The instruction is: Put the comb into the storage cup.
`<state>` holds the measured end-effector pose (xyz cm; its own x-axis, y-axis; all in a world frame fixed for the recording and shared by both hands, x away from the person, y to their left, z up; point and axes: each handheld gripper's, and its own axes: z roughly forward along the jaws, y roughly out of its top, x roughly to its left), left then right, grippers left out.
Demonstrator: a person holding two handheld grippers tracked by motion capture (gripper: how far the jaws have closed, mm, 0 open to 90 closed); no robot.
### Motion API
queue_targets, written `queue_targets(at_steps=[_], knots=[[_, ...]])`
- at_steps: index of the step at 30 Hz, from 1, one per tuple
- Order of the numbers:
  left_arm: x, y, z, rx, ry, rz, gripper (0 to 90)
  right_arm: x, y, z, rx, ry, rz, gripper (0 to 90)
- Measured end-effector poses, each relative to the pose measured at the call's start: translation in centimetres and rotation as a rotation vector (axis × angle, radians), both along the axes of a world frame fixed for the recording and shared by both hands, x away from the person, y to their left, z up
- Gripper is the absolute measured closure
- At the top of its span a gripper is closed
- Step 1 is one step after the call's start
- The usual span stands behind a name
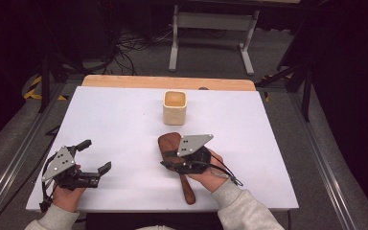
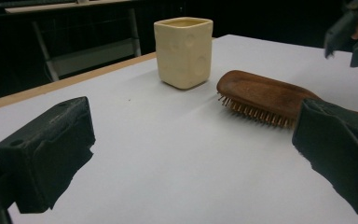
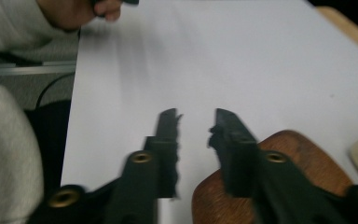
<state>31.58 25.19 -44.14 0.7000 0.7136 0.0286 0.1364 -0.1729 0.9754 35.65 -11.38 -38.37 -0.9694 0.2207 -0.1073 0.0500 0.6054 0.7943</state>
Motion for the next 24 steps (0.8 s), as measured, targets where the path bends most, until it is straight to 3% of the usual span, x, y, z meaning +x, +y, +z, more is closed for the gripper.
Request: queue_targets(at_steps=[2,3,7,10,14,24], knots=[[0.0,0.0,0.0,0.003,0.007,-0.016,0.1,0.0,0.4,-0.3,-0.069,0.009,0.018,88.5],[0.0,0.0,0.0,-0.003,0.007,-0.019,0.1,0.0,0.6,-0.5,-0.091,0.016,0.026,89.7],[0.1,0.0,0.0,-0.003,0.025,-0.038,0.1,0.0,1.0,-1.1,-0.191,0.045,0.050,90.0],[0.2,0.1,0.0,0.002,0.028,-0.044,0.2,-0.1,1.2,-1.3,-0.227,0.058,0.060,90.0],[0.2,-0.1,-0.1,0.009,0.043,-0.042,0.2,-0.2,1.5,-2.2,-0.335,0.080,0.089,90.0],[0.1,0.0,-0.1,0.002,0.034,-0.033,0.3,-0.6,1.5,-3.5,-0.464,0.127,0.084,90.0]])
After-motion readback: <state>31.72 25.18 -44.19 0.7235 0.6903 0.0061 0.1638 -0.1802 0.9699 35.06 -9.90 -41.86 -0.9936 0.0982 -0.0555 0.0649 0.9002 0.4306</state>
